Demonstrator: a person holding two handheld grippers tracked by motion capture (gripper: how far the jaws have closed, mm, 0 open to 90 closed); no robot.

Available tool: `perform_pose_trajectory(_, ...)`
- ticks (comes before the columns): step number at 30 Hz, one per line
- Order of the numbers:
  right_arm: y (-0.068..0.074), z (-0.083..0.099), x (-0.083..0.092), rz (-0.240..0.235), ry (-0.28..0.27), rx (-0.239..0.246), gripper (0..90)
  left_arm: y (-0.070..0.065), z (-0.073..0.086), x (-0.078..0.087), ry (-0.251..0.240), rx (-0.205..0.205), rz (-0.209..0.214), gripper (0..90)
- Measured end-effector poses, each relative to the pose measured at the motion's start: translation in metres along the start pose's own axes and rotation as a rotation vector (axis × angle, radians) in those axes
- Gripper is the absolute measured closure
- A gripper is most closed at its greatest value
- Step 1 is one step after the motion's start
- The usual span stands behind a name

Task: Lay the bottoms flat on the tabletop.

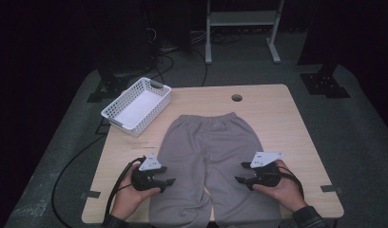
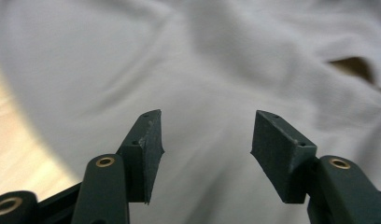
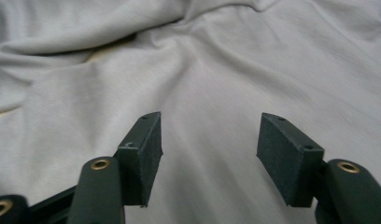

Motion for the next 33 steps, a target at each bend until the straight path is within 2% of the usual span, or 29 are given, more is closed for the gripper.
perform_pose_trajectory(6, -0.015, 0.012, 0.003, 0.058, 0.029, -0.026, 36.0, 0.024, 0.015, 0.000, 0.038, 0.008, -0.066, 35.6)
perform_pose_trajectory(8, -0.018, 0.015, 0.004, 0.065, 0.037, -0.032, 35.4, 0.025, 0.017, 0.000, 0.028, 0.032, -0.067, 34.9)
perform_pose_trajectory(15, -0.021, 0.021, 0.002, 0.071, 0.061, -0.037, 34.8, 0.027, 0.025, -0.008, 0.068, 0.029, -0.100, 31.2)
perform_pose_trajectory(20, -0.019, 0.024, 0.000, 0.067, 0.076, -0.036, 34.2, 0.031, 0.025, -0.011, 0.052, 0.049, -0.115, 25.1)
perform_pose_trajectory(22, -0.020, 0.025, -0.001, 0.065, 0.077, -0.033, 34.1, 0.033, 0.026, -0.014, 0.042, 0.063, -0.138, 15.2)
perform_pose_trajectory(25, -0.020, 0.025, 0.000, 0.064, 0.080, -0.042, 34.0, 0.035, 0.029, -0.016, 0.067, 0.098, -0.177, 2.9)
perform_pose_trajectory(26, -0.020, 0.025, 0.000, 0.062, 0.080, -0.046, 34.0, 0.035, 0.029, -0.017, 0.067, 0.102, -0.180, 0.0)
perform_pose_trajectory(30, -0.020, 0.026, 0.000, 0.060, 0.079, -0.050, 34.2, 0.035, 0.030, -0.016, 0.053, 0.091, -0.173, 0.0)
perform_pose_trajectory(33, -0.019, 0.026, 0.000, 0.057, 0.076, -0.055, 34.2, 0.034, 0.028, -0.017, 0.034, 0.074, -0.152, 0.2)
Point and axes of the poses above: each handheld gripper's, and its own axes: x roughly backward along the jaws, z roughly out of its underside, y roughly to its left, the point moved 9 cm from there along -x, roughly forward along the jaws, and after that the axes turned 6 degrees about -y, right-handed, at the moved point
